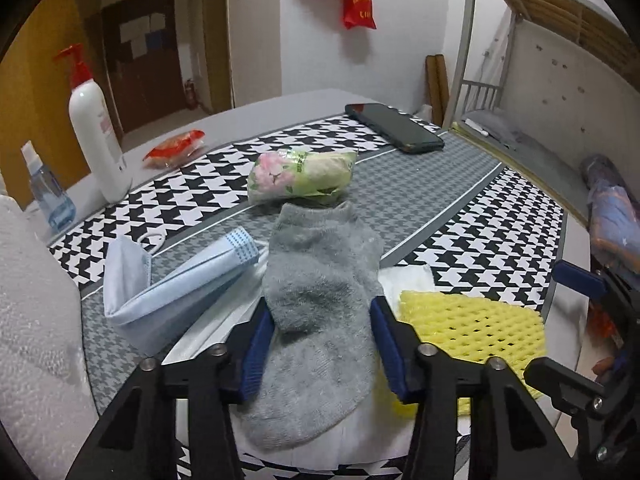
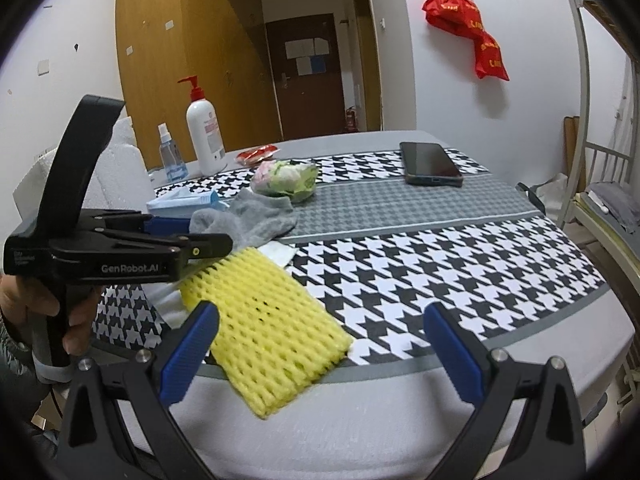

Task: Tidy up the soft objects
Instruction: 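Reach the left gripper to the grey sock and close on it, then grasp the yellow foam net with the right gripper while the left gripper holds the sock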

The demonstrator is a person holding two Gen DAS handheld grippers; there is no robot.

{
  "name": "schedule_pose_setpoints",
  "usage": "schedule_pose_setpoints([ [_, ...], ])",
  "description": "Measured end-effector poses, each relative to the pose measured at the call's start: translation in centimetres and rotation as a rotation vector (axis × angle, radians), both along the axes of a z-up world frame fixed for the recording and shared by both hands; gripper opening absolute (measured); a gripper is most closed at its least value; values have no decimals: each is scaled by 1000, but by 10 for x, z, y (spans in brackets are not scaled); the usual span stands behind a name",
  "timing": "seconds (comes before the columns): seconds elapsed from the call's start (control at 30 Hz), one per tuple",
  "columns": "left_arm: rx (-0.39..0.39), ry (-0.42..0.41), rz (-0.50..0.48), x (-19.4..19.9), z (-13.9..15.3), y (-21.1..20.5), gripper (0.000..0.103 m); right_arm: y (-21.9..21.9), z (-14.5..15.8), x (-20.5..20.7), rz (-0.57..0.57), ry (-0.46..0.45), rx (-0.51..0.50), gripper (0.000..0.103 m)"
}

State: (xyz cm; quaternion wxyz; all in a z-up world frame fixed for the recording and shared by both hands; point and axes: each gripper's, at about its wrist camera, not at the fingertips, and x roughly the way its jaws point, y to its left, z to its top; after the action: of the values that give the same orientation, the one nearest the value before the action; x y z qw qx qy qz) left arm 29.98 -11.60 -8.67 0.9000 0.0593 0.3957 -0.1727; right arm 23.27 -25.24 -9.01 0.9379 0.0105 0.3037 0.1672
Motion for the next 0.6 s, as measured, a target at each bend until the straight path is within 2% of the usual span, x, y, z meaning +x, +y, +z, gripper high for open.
schedule_pose_setpoints([
  [0.07, -23, 12, 4, 3, -1, 3, 30, 2, -1, 2, 12, 8, -7, 103],
  [0.13, -64, 12, -2, 3, 0, 8, 22, 4, -2, 3, 27, 13, -22, 103],
  [0.17, -73, 7, -5, 3, 1, 9, 12, 6, -2, 4, 32, 16, -28, 103],
  [0.6, -232, -83, -31, -14, 24, 26, 11, 26, -1, 11, 159, 32, -84, 103],
])
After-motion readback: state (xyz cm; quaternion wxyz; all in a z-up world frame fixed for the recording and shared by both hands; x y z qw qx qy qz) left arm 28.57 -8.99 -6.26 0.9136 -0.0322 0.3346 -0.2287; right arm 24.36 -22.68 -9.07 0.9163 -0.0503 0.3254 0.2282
